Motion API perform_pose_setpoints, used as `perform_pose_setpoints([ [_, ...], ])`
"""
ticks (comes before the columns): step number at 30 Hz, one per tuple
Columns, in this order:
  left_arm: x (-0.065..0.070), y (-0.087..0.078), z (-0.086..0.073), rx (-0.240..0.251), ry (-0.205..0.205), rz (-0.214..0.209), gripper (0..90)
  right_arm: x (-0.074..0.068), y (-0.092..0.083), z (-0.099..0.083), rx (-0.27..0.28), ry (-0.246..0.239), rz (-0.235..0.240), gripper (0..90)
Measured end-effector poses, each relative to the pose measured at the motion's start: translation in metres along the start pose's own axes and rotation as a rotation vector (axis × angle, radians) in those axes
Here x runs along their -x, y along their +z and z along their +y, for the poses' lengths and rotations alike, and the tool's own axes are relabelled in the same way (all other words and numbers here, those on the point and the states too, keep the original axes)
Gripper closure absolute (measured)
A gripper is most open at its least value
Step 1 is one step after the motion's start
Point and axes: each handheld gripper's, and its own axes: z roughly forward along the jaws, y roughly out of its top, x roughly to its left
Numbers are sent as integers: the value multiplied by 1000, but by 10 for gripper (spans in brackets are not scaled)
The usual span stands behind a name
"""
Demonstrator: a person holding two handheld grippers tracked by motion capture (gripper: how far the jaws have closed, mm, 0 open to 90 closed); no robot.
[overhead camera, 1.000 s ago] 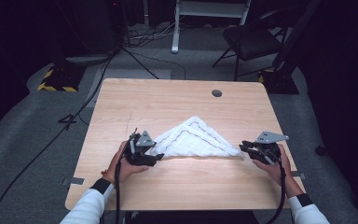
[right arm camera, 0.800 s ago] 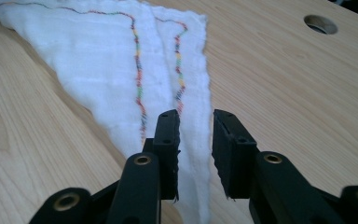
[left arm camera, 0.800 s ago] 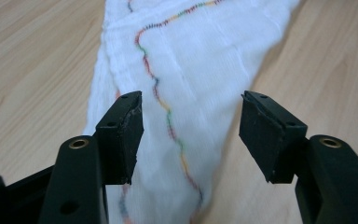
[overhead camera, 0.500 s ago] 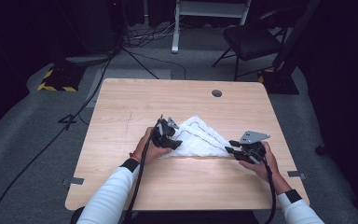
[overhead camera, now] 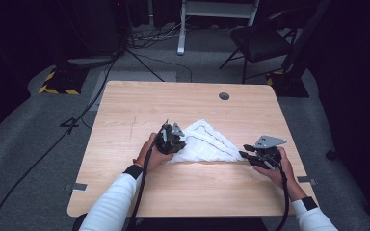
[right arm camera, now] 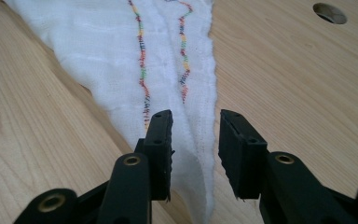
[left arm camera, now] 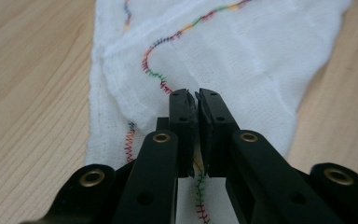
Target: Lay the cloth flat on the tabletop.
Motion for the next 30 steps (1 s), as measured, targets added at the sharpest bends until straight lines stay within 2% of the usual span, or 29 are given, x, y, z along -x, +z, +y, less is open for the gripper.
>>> perform_pose_setpoints([
  [2, 9, -9, -2, 33, 28, -14, 845, 2, -2, -1, 7, 8, -6, 656],
  [4, 16, -14, -4, 56, 50, -10, 838, 3, -4, -2, 9, 8, -12, 655],
  [5, 21, -17, -6, 59, 69, -24, 838, 4, -5, -2, 12, 11, -14, 656],
  [7, 29, -20, -9, 68, 84, -35, 841, 4, -7, -2, 18, 18, -15, 655],
  [10, 44, -23, -15, 77, 108, -74, 842, 3, -8, -2, 18, 16, -16, 655],
  [11, 57, -23, -19, 67, 146, -93, 843, 2, -9, -2, 18, 11, -13, 654],
  [12, 57, -23, -19, 67, 146, -93, 844, 1, -9, -2, 17, 12, -12, 654],
  [13, 64, -23, -21, 61, 169, -105, 844, 0, -10, -2, 17, 10, -10, 655],
  [14, 70, -22, -22, 51, 194, -114, 844, 0, -10, -2, 17, 10, -10, 655],
  [15, 82, -21, -26, 28, 248, -115, 841, -1, -10, -4, 13, 8, -7, 653],
  [16, 86, -20, -28, 23, 265, -115, 838, -2, -11, -4, 7, 11, -6, 653],
  [18, 90, -19, -31, 14, 272, -122, 835, -3, -11, -5, 8, 10, -2, 653],
  [19, 92, -18, -33, 15, 273, -133, 828, -4, -11, -6, 5, 7, 1, 651],
  [20, 94, -17, -36, 9, 277, -163, 815, -5, -10, -6, -1, 6, 5, 646],
  [22, 96, -17, -37, -3, 276, -172, 807, -7, -10, -7, -2, 4, 9, 644],
  [24, 99, -17, -41, -13, 275, -187, 751, -9, -9, -5, -3, 1, 16, 629],
  [25, 99, -17, -43, -19, 273, -198, 751, -9, -9, -5, -3, 1, 16, 629],
  [30, 99, -26, -52, 4, 221, -260, 603, -17, -7, -1, 0, -16, 31, 603],
])
